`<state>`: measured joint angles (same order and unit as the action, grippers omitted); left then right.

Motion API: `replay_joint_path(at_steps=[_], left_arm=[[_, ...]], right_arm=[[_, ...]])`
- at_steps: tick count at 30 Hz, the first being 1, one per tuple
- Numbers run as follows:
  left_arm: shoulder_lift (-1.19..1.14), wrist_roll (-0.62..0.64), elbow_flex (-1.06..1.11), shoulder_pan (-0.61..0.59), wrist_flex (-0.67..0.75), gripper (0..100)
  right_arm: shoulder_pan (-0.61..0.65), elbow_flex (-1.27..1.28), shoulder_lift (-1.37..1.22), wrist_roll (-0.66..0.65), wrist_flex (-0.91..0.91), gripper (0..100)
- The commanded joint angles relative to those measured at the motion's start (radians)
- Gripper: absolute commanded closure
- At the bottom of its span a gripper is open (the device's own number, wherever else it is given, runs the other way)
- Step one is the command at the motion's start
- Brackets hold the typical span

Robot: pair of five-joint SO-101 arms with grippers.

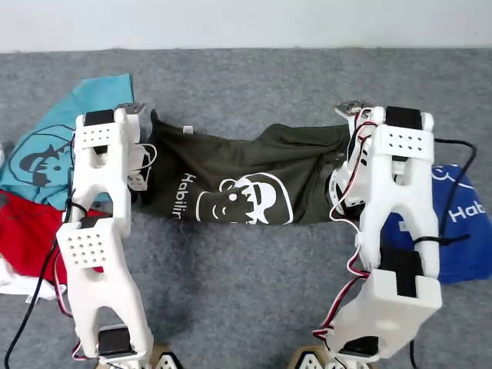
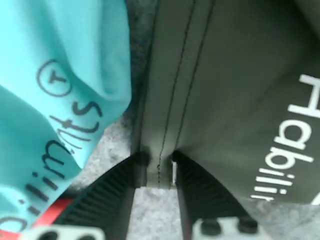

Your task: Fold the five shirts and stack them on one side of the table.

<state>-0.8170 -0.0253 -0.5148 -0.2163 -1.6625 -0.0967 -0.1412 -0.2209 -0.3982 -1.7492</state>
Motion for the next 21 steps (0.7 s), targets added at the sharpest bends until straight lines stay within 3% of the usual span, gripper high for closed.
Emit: replay_joint_path(at_steps=[1,11,14,21], left_arm=[[0.003,0.005,-0.004,-0.018,0.017,91],[0.003,0.008,-0.008,-0.018,0.032,91],[0.003,0.008,-0.004,-0.017,0.043,91],[0.003,0.008,-0.004,-0.018,0.040,91]], right_arm=[[0.002,0.044,0.045,-0.011,0.025,81.2],[0.005,0.301,0.048,-0.005,0.271,81.2],[0.002,0.304,0.048,-0.005,0.352,85.7],[0.031,0.287,0.082,0.012,0.331,85.3]])
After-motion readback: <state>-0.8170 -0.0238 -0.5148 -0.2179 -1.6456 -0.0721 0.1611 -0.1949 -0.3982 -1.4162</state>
